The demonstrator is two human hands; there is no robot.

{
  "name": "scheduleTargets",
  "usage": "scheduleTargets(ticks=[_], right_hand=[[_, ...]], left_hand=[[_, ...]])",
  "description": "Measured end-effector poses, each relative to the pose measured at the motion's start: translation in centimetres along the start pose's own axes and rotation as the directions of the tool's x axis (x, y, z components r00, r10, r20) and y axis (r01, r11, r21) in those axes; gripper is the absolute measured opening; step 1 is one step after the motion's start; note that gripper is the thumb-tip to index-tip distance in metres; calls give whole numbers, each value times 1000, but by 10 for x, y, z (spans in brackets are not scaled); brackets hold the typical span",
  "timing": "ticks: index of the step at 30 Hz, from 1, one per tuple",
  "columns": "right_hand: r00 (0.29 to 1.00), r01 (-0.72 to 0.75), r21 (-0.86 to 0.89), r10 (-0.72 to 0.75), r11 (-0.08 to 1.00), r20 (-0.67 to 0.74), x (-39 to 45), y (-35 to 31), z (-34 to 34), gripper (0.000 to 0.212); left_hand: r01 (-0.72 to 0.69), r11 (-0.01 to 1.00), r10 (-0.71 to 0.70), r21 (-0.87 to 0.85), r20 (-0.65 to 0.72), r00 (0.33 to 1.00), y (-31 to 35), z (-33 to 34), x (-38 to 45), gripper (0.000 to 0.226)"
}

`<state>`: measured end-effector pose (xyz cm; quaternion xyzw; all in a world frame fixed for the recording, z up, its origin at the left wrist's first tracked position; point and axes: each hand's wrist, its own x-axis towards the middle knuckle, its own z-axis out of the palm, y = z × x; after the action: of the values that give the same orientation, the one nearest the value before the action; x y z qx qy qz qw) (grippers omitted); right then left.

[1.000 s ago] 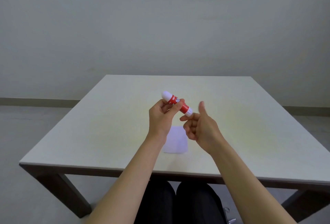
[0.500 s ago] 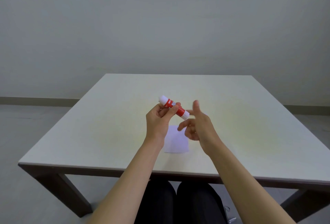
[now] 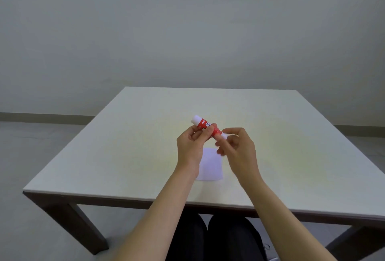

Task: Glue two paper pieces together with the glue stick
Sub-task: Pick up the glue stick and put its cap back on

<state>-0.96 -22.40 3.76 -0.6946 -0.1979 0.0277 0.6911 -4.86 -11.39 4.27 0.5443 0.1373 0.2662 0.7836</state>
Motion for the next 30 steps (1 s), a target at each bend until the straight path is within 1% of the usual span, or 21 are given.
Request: scheduleTargets(ticks=[1, 2, 3, 4, 5, 6, 7, 8, 9, 11, 13, 15, 16, 18, 19, 21, 23, 25, 26, 27, 30], right_hand=[[984, -160, 69, 153, 985, 92, 4, -4, -2, 34], [941, -299, 101, 276, 949, 195, 6, -6, -4, 48], [898, -381, 97, 343, 919, 276, 8, -8, -5, 55], [874, -410, 105, 357, 906, 328, 9, -7, -6, 53], [877, -396, 130, 333, 909, 347, 9, -6, -6, 47], [896, -364, 174, 293, 915, 335, 9, -5, -5, 38], [927, -297, 203, 231, 933, 294, 7, -3, -4, 31], [961, -196, 184, 151, 963, 230, 5, 0, -2, 26], [986, -71, 107, 53, 992, 157, 3, 4, 0, 21], [990, 132, -98, -127, 986, 57, -2, 11, 5, 14], [977, 211, -224, -201, 951, 68, -2, 21, 5, 19], [979, 184, -289, -148, 939, 140, 8, 29, -6, 31], [979, 175, -346, -124, 922, 164, 14, 33, -13, 41], [975, 216, -508, -158, 834, 154, 28, 45, -30, 57], [977, 215, -574, -183, 790, 113, 34, 49, -37, 58], [982, 161, -680, -186, 715, 38, 43, 54, -44, 49], [994, 100, -809, -87, 580, 61, 52, 61, -48, 47], [993, 85, -916, 40, 393, 109, 57, 66, -47, 50], [990, 97, -940, 65, 326, 125, 58, 67, -46, 50], [989, 109, -948, 60, 300, 132, 59, 67, -45, 48], [994, 100, -928, -5, 358, 106, 60, 64, -41, 34]], left_hand=[[-1, 1000, 1, 11, -6, 1000, 0, -2, 0, 10], [0, 1000, 1, 19, -5, 1000, 1, -3, 0, 9], [1, 1000, -1, 25, 0, 1000, 1, -5, 0, 8], [1, 1000, -1, 31, 5, 1000, 1, -6, -1, 8], [0, 999, -1, 35, 8, 1000, 1, -7, -1, 7], [1, 999, -1, 37, 8, 1000, 1, -8, -1, 6], [3, 999, -4, 37, 5, 1000, 1, -9, -1, 7], [7, 999, -8, 35, 1, 1000, 1, -9, -2, 8], [12, 999, -12, 30, -3, 1000, 0, -9, -2, 10], [13, 999, -13, 29, -15, 1000, -1, -8, -2, 9], [-8, 996, 12, 93, -43, 999, -3, -7, -2, 7], [-69, 970, 89, 234, -73, 993, -5, -8, -2, 5], [-107, 946, 135, 306, -71, 988, -5, -10, -3, 4], [-181, 884, 209, 432, -19, 978, -4, -15, -2, 5], [-218, 846, 237, 487, 24, 971, -2, -18, -1, 7], [-282, 768, 283, 575, 91, 955, 3, -23, 3, 19], [-316, 710, 309, 630, 125, 943, 6, -30, 10, 34], [-344, 653, 312, 675, 174, 934, 9, -36, 16, 41], [-365, 616, 305, 698, 215, 928, 9, -38, 19, 42], [-391, 571, 294, 722, 265, 918, 10, -39, 20, 43], [-469, 435, 257, 769, 393, 883, 11, -40, 21, 43]])
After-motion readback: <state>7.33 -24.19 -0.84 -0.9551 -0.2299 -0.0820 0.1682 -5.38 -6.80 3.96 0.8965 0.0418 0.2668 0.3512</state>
